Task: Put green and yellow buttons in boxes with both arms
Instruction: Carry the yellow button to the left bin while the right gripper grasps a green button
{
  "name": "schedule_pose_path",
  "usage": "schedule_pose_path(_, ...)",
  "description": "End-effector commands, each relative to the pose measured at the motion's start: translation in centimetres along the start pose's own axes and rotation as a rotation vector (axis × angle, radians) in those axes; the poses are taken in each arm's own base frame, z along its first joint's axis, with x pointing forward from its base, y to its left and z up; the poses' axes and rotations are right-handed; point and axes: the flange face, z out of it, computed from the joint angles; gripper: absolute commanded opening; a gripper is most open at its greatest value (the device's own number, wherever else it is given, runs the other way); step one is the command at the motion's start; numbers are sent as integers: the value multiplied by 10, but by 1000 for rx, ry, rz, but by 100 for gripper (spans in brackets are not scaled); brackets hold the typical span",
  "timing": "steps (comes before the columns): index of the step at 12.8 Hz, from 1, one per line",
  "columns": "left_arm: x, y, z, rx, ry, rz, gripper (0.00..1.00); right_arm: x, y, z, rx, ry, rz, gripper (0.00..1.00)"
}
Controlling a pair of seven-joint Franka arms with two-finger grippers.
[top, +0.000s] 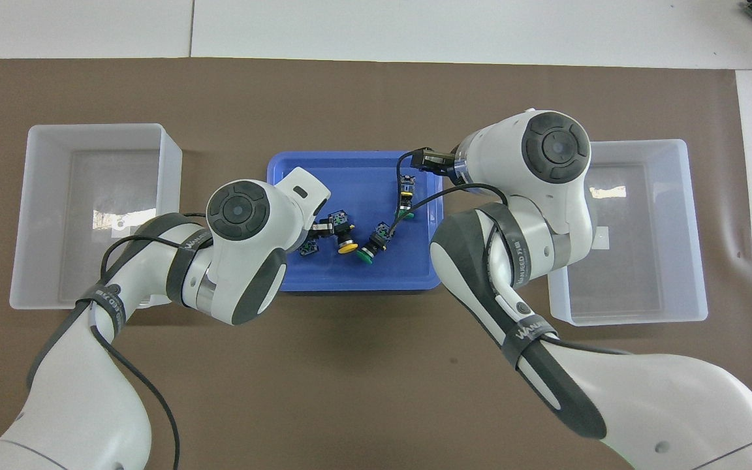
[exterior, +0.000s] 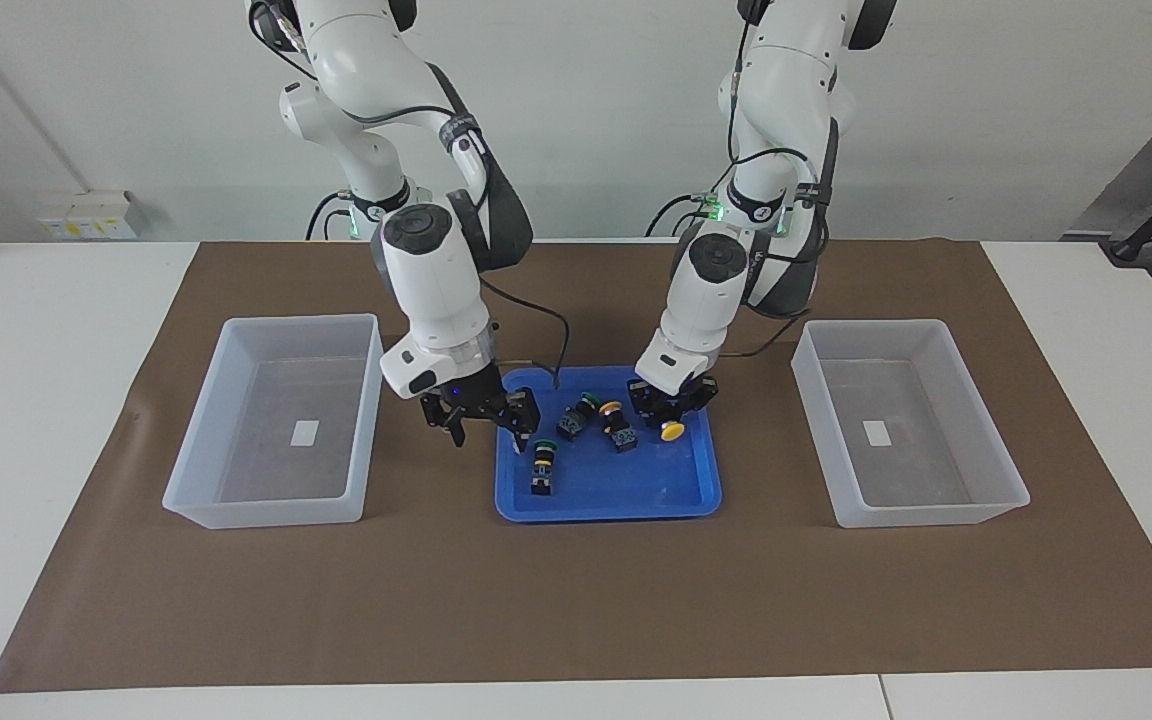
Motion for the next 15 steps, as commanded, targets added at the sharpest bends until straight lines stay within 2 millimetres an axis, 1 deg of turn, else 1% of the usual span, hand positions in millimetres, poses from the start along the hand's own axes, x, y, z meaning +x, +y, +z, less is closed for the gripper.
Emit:
schedule_pose_path(1,38,-9,-49,0,-11,-43,0,4,-28,40,16,-2,12,86)
schedule_pose_path(2,54,-21,-72,1,-14,-63,0,-1,-36,47,34,15,3,82)
schedule_pose_path(3,70,-42,-95,9,-27,-95,0,-10,-43,52,34,5,-9,78)
schedule_pose_path(5,98,-86,-138,0,-50,-106,0,-15,-45,59,30,0,-16,76)
schedule_pose_path(6,112,-120,-156,-22,-67,-89,0,-19,-49,66,28,-3,-26,76)
schedule_pose_path(7,120,-159,-163,-35,-88,-56,0,-22,-51,72,29,0,-32,76)
schedule_pose_path(8,125,-193,-166,-35,-99,-12,0,-24,-50,75,23,-9,-41,76)
schedule_pose_path(9,131,-231,-169,-35,-90,17,0,-29,-48,80,8,-21,-62,76)
schedule_pose_path(10,135,-262,-172,-35,-73,43,0,-32,-45,84,3,-28,-78,76)
schedule_pose_path(11,136,-292,-173,-33,-66,68,0,-34,-47,86,3,-28,-86,76)
schedule_pose_path(12,136,-312,-175,-27,-58,80,0,-36,-48,86,-1,-35,-90,76)
schedule_pose_path(13,136,-321,-172,-20,-54,91,0,-38,-47,88,-5,-39,-93,76)
schedule_pose_path(14,134,-326,-165,-11,-48,97,0,-41,-46,92,-10,-46,-94,71)
schedule_pose_path(15,130,-327,-150,-8,-45,99,0,-44,-47,92,-13,-51,-95,54)
